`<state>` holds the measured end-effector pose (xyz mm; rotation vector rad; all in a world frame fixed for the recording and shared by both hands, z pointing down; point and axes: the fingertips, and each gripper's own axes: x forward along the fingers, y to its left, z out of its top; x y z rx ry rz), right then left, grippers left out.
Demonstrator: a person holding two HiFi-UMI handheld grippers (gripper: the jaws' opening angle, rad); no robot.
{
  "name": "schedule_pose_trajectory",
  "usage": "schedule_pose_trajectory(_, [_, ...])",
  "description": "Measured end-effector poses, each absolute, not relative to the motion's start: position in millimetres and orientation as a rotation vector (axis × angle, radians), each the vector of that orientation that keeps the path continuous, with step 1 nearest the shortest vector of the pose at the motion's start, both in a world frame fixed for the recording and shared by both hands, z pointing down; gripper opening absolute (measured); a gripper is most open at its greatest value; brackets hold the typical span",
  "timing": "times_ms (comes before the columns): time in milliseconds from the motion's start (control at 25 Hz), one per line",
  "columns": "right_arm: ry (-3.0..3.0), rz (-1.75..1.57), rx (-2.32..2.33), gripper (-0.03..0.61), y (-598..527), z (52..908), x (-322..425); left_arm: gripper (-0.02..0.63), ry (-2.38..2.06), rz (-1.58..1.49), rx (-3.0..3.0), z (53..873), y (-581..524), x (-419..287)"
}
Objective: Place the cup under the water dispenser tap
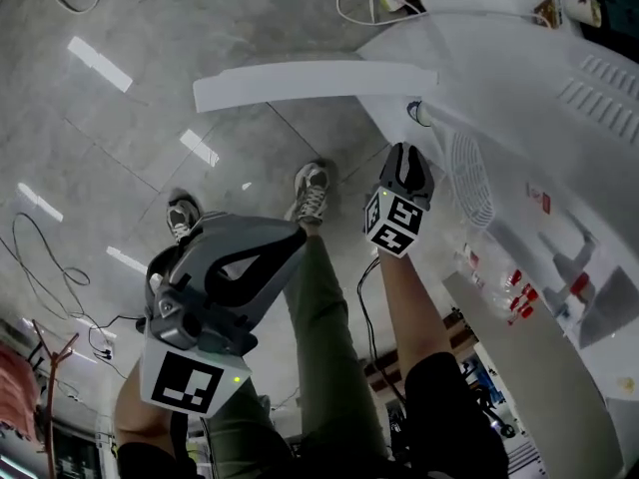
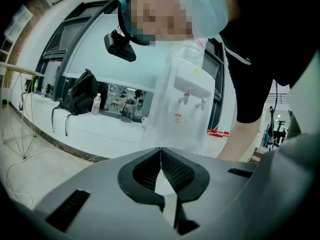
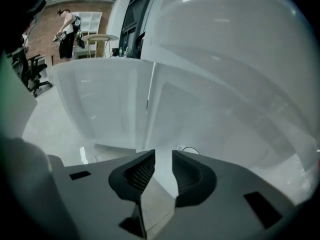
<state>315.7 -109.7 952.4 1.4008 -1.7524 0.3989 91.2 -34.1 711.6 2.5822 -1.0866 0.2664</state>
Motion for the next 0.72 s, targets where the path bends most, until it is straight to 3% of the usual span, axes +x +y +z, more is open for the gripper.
schedule_pose_trajectory(80, [-1.725,0.386,1.375,0.129,-117,968,326,0.020,-1.077,0.255,2.585,719,-42,99])
schedule_pose_trajectory(200, [-1.692,0.357,1.325,0.155,-127,991,338,0.020,-1.061,0.245,2.598,731,-51,110])
schedule_pose_trajectory(720, [-1.453,0.163,1.107,0.170,-165,1069,384,0.020,-1.060,0.254,2.538,781,-66,113])
